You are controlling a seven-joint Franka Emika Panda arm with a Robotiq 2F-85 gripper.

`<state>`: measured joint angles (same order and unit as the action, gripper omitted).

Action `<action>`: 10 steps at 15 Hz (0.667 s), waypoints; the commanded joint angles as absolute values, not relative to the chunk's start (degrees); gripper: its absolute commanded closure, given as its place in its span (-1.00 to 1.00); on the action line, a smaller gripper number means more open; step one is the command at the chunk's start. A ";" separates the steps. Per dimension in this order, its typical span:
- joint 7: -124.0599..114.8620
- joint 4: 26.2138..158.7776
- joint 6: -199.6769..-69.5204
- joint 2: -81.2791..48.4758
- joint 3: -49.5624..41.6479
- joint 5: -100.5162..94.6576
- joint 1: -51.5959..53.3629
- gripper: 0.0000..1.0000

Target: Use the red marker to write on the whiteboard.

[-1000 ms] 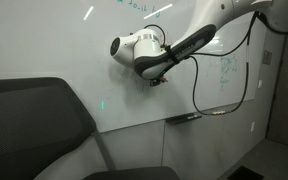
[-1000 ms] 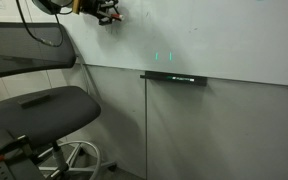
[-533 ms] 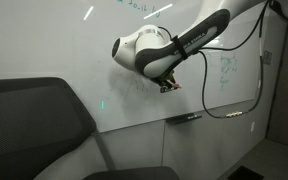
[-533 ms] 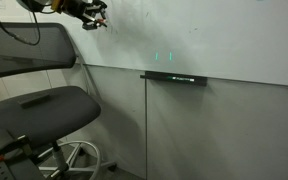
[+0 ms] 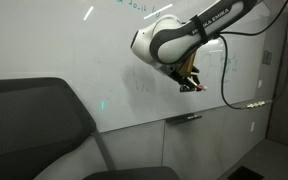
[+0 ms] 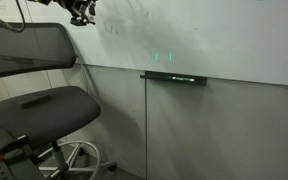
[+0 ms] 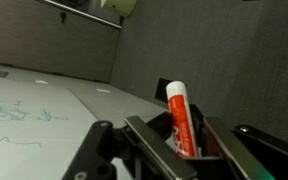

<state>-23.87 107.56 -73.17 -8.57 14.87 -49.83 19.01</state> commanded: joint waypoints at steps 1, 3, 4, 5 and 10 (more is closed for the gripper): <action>-22.07 114.88 -79.32 -4.56 15.30 -44.70 17.45 0.88; -18.79 116.63 -83.72 -6.09 15.54 -43.69 17.42 0.88; -16.83 117.27 -86.59 -6.93 15.57 -43.28 17.35 0.88; -15.53 117.52 -89.64 -8.41 15.49 -43.20 17.28 0.88; -6.55 116.80 -101.12 -15.24 15.50 -40.19 17.01 0.88</action>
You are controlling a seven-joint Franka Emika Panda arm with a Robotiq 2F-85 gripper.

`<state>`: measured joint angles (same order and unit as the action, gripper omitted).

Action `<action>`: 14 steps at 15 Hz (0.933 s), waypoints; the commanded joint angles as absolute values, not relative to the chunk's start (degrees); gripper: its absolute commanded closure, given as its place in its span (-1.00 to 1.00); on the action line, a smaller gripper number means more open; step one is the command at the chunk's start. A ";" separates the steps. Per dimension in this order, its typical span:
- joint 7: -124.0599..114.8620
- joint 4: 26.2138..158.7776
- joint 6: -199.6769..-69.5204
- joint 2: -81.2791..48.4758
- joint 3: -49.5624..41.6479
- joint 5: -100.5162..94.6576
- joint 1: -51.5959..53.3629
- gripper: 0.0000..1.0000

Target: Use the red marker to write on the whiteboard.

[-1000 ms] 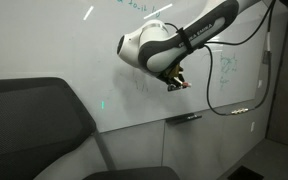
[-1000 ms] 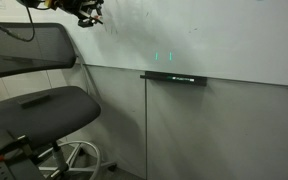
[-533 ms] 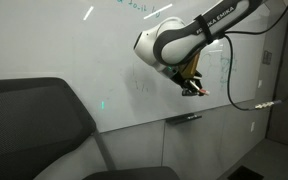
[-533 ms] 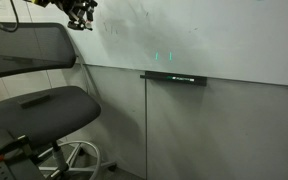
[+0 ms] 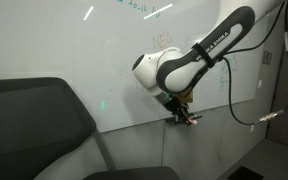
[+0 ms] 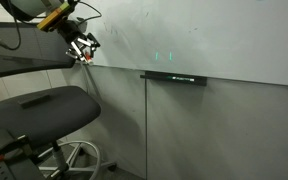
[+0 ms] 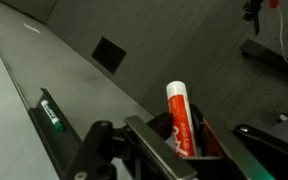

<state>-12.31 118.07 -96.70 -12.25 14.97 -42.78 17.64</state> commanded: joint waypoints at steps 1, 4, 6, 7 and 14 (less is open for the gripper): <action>-4.47 116.94 -103.00 -16.06 15.56 -38.93 16.89 0.88; 2.50 117.28 -106.36 -17.55 16.09 -33.46 16.80 0.88; 7.62 117.19 -105.97 -17.96 16.90 -28.85 17.29 0.88; 10.06 117.02 -105.72 -18.22 17.41 -26.48 17.51 0.88; 19.18 110.62 -107.01 -27.49 17.41 -20.57 18.11 0.88</action>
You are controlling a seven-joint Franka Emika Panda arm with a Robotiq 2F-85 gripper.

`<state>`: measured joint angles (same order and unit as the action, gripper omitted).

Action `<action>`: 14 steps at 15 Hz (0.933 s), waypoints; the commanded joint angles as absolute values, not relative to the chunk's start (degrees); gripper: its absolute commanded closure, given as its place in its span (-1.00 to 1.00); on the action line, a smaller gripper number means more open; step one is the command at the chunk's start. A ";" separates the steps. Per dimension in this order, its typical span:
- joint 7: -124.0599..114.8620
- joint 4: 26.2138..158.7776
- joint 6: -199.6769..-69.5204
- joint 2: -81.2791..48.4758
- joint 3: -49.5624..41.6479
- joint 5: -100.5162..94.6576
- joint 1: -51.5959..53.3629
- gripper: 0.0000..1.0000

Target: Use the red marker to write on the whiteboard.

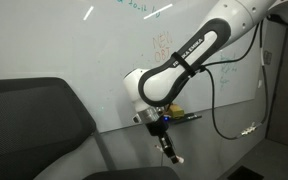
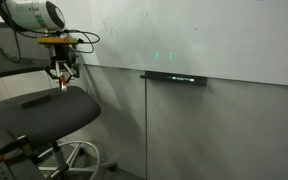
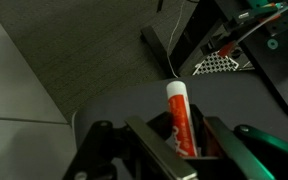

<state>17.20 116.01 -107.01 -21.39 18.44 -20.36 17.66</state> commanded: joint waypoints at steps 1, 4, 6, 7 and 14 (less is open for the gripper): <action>19.63 108.65 -106.51 -29.78 17.02 -20.41 18.09 0.88; 20.32 101.22 -102.41 -37.81 15.51 -19.61 18.51 0.88; 20.96 97.14 -100.60 -42.35 15.05 -19.41 18.83 0.88; 21.28 95.38 -99.68 -44.26 14.91 -19.79 19.18 0.88; 21.90 84.01 -91.33 -51.59 15.37 -20.72 23.02 0.88</action>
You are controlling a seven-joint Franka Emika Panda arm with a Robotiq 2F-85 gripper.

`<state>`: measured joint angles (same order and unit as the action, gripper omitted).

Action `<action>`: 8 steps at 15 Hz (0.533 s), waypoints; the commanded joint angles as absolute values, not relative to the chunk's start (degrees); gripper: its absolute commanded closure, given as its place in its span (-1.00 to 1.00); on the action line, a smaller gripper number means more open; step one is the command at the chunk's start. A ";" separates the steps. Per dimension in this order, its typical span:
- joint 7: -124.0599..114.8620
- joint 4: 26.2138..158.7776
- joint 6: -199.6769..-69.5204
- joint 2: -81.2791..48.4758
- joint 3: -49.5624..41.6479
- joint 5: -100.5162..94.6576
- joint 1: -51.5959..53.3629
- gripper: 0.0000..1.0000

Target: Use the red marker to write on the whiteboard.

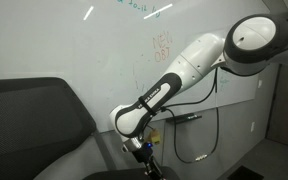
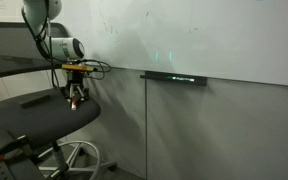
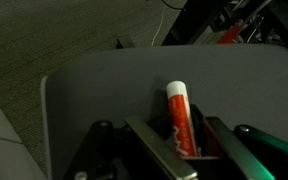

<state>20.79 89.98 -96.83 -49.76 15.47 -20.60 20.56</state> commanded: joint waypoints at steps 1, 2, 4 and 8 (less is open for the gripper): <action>21.79 83.09 -90.24 -51.79 15.43 -20.82 23.70 0.88; 21.88 82.34 -89.37 -51.87 15.53 -20.98 24.31 0.88; 21.67 81.07 -87.51 -52.03 15.62 -20.83 25.28 0.88; 20.84 78.85 -83.68 -53.15 15.85 -18.80 25.59 0.88</action>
